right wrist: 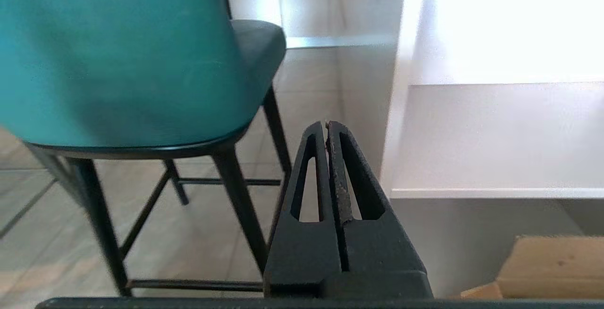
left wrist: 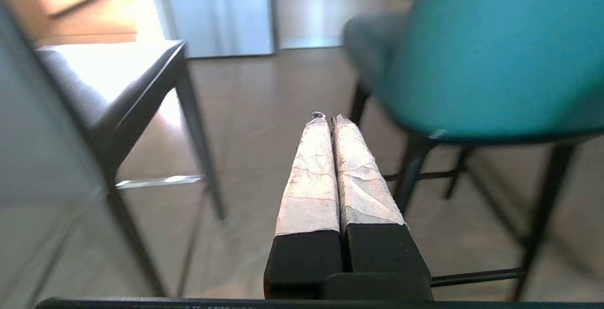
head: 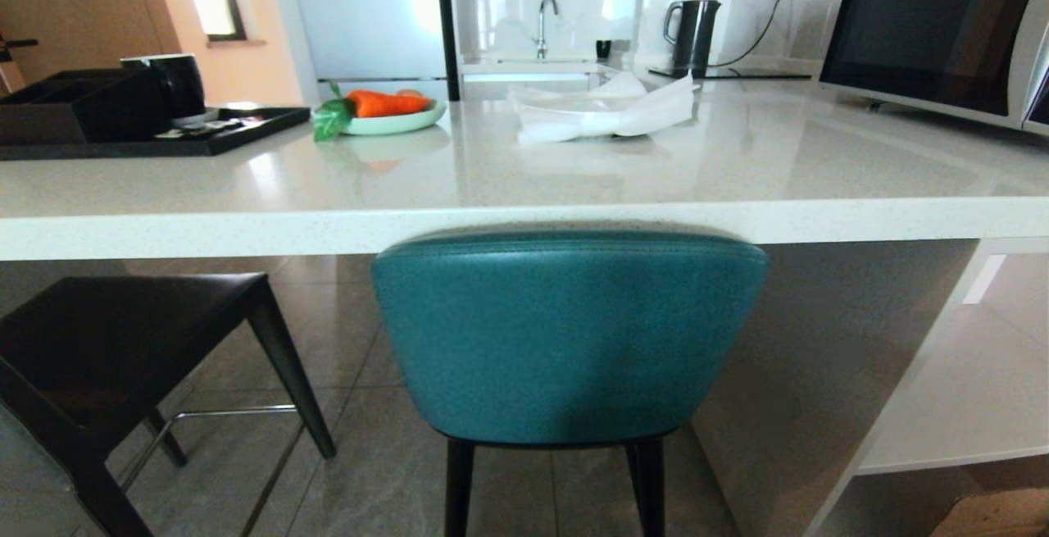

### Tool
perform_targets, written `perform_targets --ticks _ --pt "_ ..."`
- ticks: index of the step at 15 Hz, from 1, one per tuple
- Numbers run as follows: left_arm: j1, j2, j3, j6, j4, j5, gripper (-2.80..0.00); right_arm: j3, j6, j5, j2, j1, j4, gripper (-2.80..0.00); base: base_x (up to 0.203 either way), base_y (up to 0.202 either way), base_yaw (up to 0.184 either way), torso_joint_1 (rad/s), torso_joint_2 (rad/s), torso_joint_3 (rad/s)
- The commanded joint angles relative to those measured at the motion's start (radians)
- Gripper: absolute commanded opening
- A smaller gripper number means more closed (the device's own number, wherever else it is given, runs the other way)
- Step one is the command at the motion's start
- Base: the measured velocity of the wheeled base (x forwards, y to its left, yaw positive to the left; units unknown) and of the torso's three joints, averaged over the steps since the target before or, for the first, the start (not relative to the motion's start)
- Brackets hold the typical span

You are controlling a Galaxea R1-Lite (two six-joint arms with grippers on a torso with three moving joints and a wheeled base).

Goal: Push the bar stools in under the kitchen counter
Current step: Pull the blue chair out from under the dining table

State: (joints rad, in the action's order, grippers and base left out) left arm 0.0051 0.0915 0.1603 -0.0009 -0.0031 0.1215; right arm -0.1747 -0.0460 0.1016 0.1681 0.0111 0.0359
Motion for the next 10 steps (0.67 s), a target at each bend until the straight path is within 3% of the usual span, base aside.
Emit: perform_targets --ticks 1,5,10 --pt "-0.004 0.229 0.067 -0.014 -0.046 0.036 -2.80 -0.022 -0.001 0.028 0.180 0.003 0.068 -2.80 0.000 0.000 0.000 0.000 0.00 0.000" --pt "-0.013 0.559 0.073 -0.025 -0.284 0.153 -2.80 -0.001 0.010 0.128 0.426 0.004 0.282 -2.80 0.000 0.000 0.000 0.000 0.00 0.000" --pt "-0.035 0.980 0.060 -0.027 -0.661 0.185 -2.80 0.010 0.025 0.154 0.754 0.017 0.606 -2.80 0.000 0.000 0.000 0.000 0.00 0.000"
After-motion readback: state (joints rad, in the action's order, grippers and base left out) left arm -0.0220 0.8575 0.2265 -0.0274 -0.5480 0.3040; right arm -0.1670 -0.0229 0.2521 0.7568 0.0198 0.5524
